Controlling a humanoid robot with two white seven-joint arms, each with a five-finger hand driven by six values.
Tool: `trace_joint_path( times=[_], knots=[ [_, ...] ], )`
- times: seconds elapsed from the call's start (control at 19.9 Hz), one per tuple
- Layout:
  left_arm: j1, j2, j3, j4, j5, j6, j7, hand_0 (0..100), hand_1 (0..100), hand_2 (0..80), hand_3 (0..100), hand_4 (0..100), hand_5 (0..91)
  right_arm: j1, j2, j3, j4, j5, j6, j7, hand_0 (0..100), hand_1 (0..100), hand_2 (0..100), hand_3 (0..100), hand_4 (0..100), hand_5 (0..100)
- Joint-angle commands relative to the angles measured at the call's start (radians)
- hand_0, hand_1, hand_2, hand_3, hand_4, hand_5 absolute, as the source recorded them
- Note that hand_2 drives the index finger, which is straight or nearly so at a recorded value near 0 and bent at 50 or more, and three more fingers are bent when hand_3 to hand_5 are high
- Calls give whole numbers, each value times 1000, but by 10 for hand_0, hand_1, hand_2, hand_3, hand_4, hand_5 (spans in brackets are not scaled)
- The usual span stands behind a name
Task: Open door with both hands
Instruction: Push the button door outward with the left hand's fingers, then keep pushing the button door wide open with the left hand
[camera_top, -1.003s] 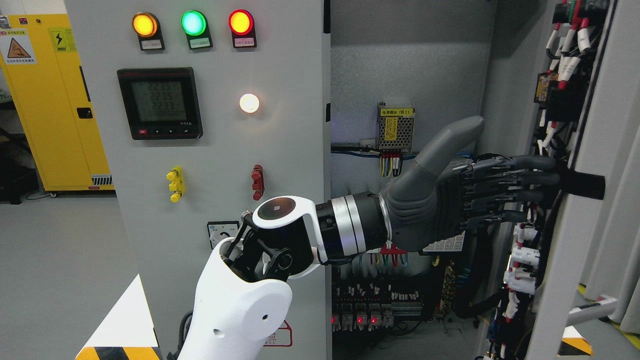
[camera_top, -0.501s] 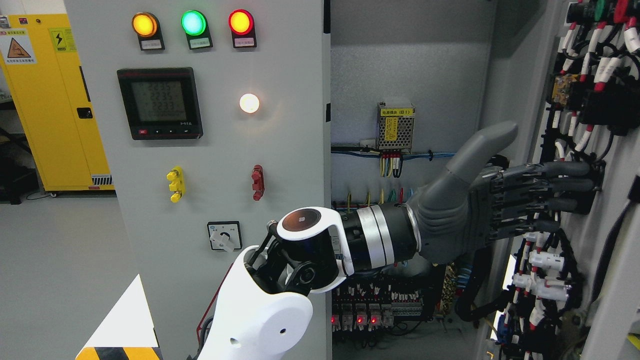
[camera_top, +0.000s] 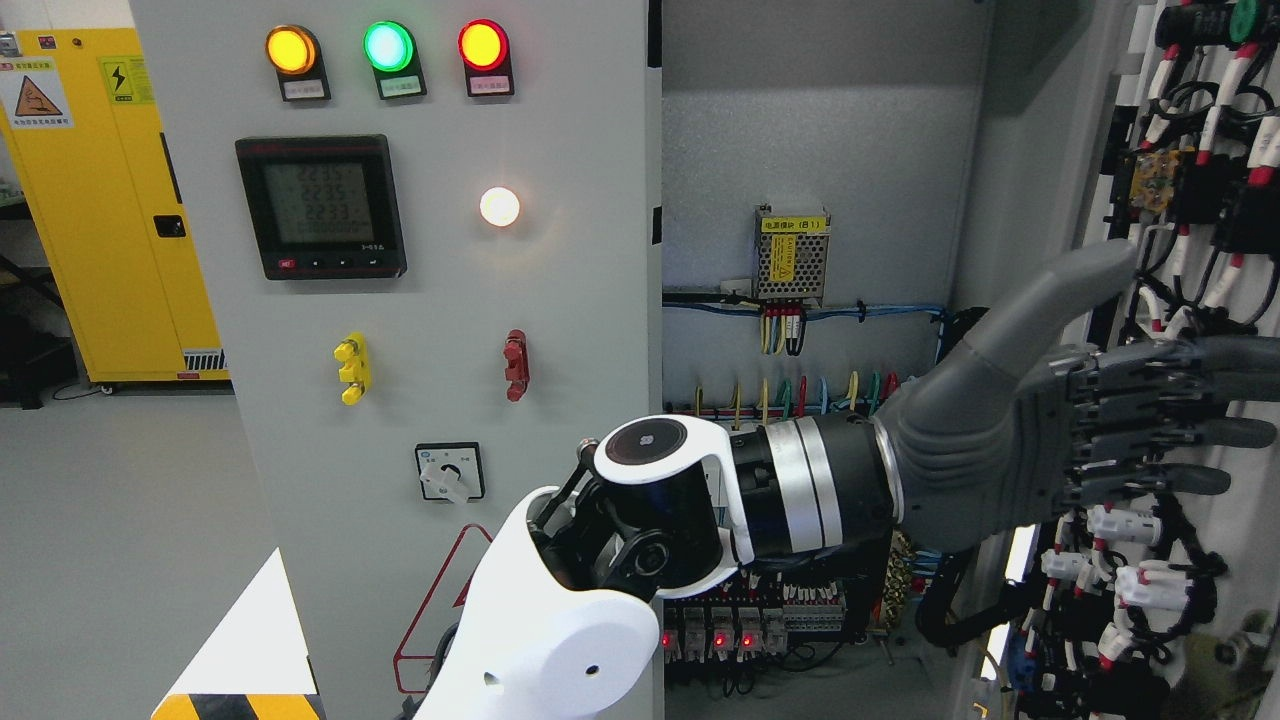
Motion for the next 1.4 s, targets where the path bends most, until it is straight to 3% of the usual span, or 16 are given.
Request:
trace_joint_path(
  times=[0.0, 0.3, 0.8, 0.95, 1.25, 1.35],
  knots=[
    [-31, -8, -110, 3, 47, -28, 22, 0, 0, 0, 0, 0, 0, 0, -25, 0, 0, 0, -1, 1, 222, 10, 0, 0, 0, 0],
    [-71, -9, -196, 52, 73, -117, 45, 0, 0, 0, 0, 0, 0, 0, -25, 1, 0, 0, -1, 1, 221, 12, 0, 0, 0, 0],
    [-106, -12, -281, 105, 96, -175, 65, 0, 0, 0, 0, 0, 0, 0, -23, 0, 0, 0, -1, 1, 221, 12, 0, 0, 0, 0],
    [-142, -12, -315, 137, 143, -221, 66, 0, 0, 0, 0, 0, 0, 0, -23, 0, 0, 0, -1, 1, 221, 12, 0, 0, 0, 0],
    [-146, -8, -302, 126, 147, -214, 66, 0, 0, 0, 0, 0, 0, 0, -23, 0, 0, 0, -1, 1, 220, 12, 0, 0, 0, 0],
    [-133, -6, -231, 115, 141, -197, 66, 0, 0, 0, 0, 0, 0, 0, -23, 0, 0, 0, -1, 1, 220, 11, 0, 0, 0, 0]
  ],
)
